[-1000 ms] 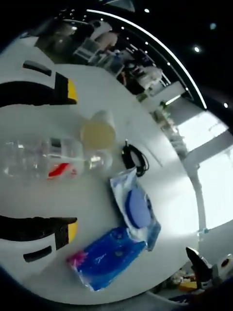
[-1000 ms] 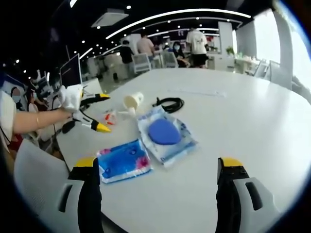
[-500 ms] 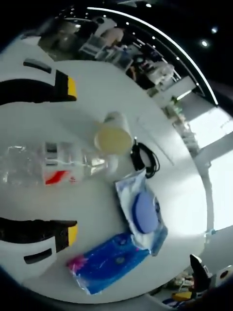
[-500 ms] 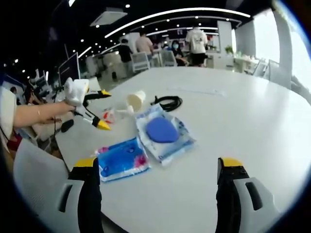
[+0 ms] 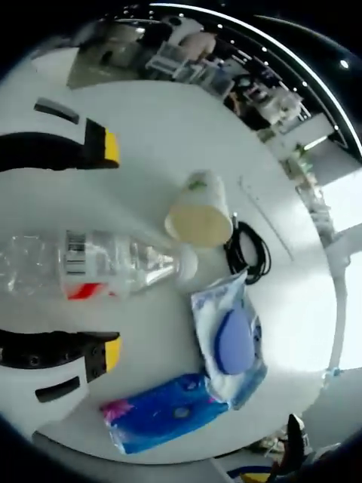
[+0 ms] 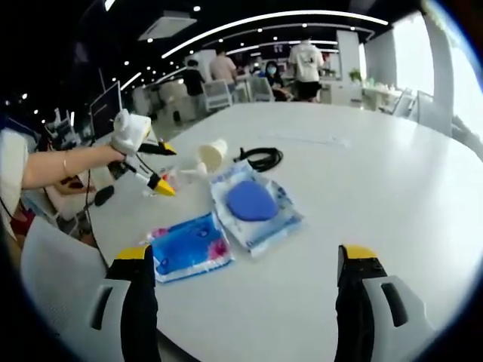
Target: Arrange the tabletop items into an orderly group along one side of the table until the central work area is clear of visible clutter.
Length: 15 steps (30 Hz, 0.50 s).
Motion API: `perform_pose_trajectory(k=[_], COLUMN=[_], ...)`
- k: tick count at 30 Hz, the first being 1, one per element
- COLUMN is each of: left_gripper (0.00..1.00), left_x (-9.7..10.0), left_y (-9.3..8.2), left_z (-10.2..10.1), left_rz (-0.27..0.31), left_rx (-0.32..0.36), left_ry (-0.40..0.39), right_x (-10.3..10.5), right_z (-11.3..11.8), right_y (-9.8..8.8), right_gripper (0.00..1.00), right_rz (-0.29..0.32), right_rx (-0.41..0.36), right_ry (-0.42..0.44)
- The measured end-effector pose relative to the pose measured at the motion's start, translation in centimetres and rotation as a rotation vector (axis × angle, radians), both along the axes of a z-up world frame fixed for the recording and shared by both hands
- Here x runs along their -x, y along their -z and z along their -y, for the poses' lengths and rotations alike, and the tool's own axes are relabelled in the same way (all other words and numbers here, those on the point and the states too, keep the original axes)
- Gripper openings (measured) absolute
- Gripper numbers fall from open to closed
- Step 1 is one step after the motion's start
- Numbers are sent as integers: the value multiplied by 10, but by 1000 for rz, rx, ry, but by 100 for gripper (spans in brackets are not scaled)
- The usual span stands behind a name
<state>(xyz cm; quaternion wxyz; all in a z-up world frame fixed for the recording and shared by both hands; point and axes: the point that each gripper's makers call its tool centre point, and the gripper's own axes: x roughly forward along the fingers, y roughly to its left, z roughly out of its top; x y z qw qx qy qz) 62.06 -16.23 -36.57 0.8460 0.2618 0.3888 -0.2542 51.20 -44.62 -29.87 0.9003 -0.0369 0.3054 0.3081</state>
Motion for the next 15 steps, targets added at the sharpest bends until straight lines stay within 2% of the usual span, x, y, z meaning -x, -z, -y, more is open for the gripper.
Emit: perform_pose_trajectory(k=[3, 4, 5, 7, 13, 15], left_gripper=[76, 74, 70, 64, 55, 48], left_x=[3, 4, 7, 6, 9, 8], left_y=[2, 4, 7, 8, 14, 14], left_z=[5, 5, 0, 3, 7, 9], left_rz=[-55, -72, -98, -96, -177, -191], left_rx=[17, 6, -37, -48, -26, -31], left_ry=[6, 8, -7, 22, -14, -13], right_x=[0, 1, 1, 2, 3, 3], right_z=[2, 2, 2, 1, 1, 1], right_y=[2, 3, 3, 3, 5, 6], right_gripper=[99, 99, 99, 99, 99, 99], right_rz=[-6, -10, -12, -14, -28, -30], right_rx=[6, 9, 10, 9, 8, 5], right_ry=[4, 5, 5, 2, 4, 6])
